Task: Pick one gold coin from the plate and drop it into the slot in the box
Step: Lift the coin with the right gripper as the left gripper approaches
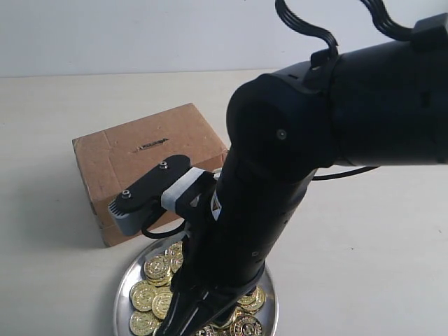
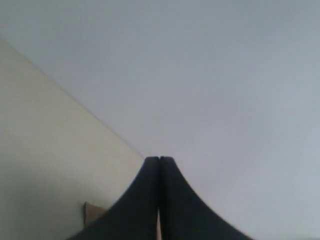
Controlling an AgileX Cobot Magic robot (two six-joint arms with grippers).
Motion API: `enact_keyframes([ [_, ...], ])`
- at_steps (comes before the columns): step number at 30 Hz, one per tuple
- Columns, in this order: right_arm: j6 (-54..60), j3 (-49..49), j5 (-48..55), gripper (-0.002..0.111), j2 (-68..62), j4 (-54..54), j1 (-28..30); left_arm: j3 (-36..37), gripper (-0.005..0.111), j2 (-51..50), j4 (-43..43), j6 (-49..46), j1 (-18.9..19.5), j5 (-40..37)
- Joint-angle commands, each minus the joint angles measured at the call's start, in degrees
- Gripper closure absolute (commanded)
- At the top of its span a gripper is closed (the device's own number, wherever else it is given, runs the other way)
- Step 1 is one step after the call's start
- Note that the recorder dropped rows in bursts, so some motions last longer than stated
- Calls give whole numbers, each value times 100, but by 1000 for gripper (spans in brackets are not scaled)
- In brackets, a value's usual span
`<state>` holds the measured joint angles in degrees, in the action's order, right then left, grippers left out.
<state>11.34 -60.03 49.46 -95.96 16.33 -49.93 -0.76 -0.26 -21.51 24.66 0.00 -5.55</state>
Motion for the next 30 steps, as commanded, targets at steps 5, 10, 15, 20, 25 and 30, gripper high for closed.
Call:
enact_keyframes([
  [5,65,-37,-43,91,69,45,-2,-688,107,-624,-1474,-1183,-10,-1236],
  [10,65,-37,-83,91,69,92,-2,-1114,107,-1400,-3540,-3731,-10,-1753],
  [15,78,-37,-135,91,69,173,-2,-1214,107,-2424,-5049,-5376,-10,-2436],
  [20,269,-37,-160,91,69,173,-2,-1258,100,-3554,-5463,-6085,-10,-2859],
  [25,812,-37,-262,91,69,173,-2,-1669,74,-4657,-5580,-6800,-10,-3700],
  [30,1488,-37,-329,91,69,173,-2,-2175,55,-5605,-5580,-7143,-10,-4638],
])
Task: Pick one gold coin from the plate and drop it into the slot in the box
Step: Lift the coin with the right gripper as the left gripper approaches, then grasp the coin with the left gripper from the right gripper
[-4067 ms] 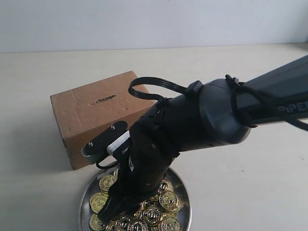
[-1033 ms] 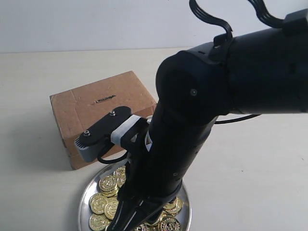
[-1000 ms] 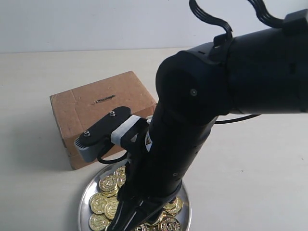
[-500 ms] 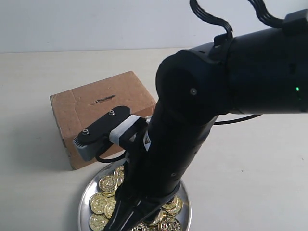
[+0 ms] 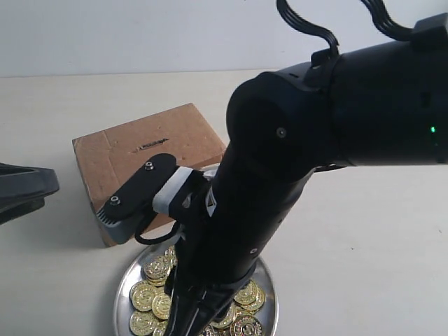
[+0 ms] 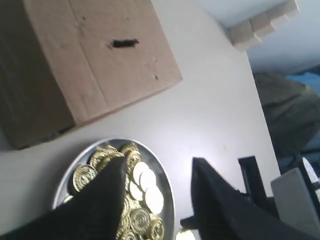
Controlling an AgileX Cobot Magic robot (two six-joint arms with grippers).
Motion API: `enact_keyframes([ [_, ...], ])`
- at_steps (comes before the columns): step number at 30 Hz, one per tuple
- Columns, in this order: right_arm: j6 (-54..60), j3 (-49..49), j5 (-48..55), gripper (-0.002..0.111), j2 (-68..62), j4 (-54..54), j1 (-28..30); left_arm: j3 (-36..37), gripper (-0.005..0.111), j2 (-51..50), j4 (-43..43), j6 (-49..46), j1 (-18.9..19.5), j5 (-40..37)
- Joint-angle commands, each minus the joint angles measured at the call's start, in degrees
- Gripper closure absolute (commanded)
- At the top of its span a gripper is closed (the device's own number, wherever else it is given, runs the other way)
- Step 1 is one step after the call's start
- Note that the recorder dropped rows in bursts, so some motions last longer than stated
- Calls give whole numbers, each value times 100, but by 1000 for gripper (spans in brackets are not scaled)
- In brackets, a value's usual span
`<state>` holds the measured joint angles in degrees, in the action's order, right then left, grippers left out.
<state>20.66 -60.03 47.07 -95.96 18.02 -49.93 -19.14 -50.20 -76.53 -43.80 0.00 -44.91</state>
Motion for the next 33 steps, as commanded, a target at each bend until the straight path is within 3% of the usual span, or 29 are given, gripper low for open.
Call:
enact_keyframes([
  [1,714,-37,-102,91,69,5,-2,-426,55,-812,-78,-367,-10,-857],
  [8,1564,-37,-586,91,69,5,-2,-636,58,-1743,157,-443,-10,-1333],
  [17,1893,-37,-1525,91,69,5,-2,-636,58,-2792,-249,-1255,-10,-2467],
  [27,1893,-37,-1835,91,79,5,-2,-719,58,-3446,-313,-1595,-393,-2465],
  [33,1893,-37,-1898,91,260,13,-2,-746,58,-3700,-384,-1628,-401,-2238],
])
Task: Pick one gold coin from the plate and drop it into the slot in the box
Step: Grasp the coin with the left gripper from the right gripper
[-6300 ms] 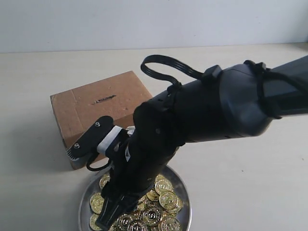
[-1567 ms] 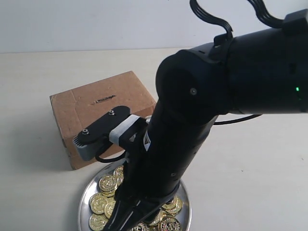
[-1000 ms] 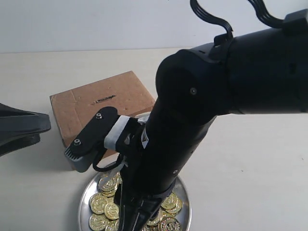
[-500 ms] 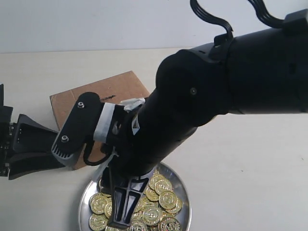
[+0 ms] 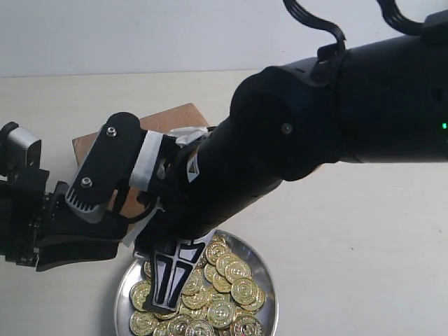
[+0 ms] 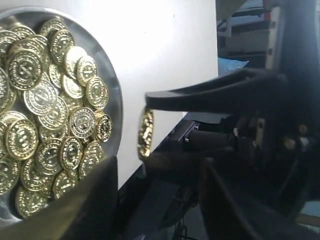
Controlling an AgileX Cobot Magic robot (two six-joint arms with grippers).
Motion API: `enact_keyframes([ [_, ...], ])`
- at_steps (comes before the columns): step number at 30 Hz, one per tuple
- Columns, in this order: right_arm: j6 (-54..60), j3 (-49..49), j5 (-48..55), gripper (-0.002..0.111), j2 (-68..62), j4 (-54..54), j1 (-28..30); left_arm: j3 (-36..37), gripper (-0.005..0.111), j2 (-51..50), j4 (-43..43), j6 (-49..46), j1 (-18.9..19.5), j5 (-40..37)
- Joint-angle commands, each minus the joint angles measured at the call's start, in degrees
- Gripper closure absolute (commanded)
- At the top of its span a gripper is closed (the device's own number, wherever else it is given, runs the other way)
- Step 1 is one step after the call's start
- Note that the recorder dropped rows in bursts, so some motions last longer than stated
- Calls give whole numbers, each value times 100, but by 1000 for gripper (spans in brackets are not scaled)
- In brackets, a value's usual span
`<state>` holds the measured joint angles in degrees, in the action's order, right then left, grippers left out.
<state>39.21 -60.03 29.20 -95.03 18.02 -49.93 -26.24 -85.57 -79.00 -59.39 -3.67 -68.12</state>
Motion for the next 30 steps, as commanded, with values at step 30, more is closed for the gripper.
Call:
enact_keyframes([
  [30,454,-37,-140,94,215,554,-2,-390,60,-731,-385,-424,-616,57],
])
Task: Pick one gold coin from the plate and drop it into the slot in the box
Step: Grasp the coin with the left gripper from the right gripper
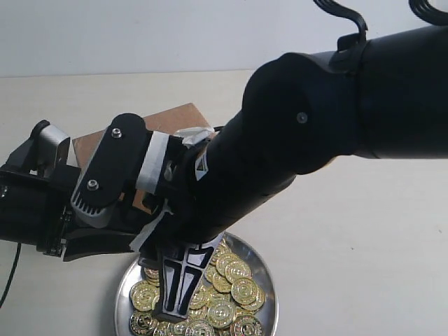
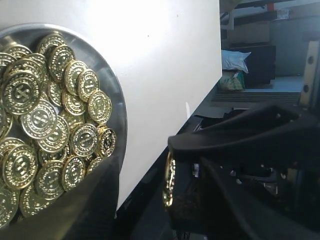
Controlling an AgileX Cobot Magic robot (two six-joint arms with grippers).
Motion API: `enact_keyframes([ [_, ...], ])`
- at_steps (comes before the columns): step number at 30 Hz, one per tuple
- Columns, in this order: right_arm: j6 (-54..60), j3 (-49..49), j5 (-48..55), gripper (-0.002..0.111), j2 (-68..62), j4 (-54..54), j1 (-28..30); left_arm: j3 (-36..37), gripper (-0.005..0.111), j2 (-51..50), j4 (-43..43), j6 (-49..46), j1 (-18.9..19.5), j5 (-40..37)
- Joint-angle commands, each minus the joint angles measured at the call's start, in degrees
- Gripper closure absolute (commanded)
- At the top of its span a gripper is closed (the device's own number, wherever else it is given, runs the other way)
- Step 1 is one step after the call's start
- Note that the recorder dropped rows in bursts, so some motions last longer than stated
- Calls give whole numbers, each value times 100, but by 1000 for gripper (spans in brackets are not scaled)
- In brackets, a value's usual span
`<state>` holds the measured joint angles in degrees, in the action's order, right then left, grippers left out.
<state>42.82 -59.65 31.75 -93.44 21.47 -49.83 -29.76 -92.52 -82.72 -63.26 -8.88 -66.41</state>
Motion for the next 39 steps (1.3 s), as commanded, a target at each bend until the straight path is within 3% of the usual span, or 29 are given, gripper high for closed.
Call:
enact_keyframes([
  [1,93,-75,-395,94,56,209,-12,-37,60,-36,-13,-37,-96,-135],
  [39,67,-75,-492,94,56,196,-12,-37,60,213,603,89,-96,-355],
])
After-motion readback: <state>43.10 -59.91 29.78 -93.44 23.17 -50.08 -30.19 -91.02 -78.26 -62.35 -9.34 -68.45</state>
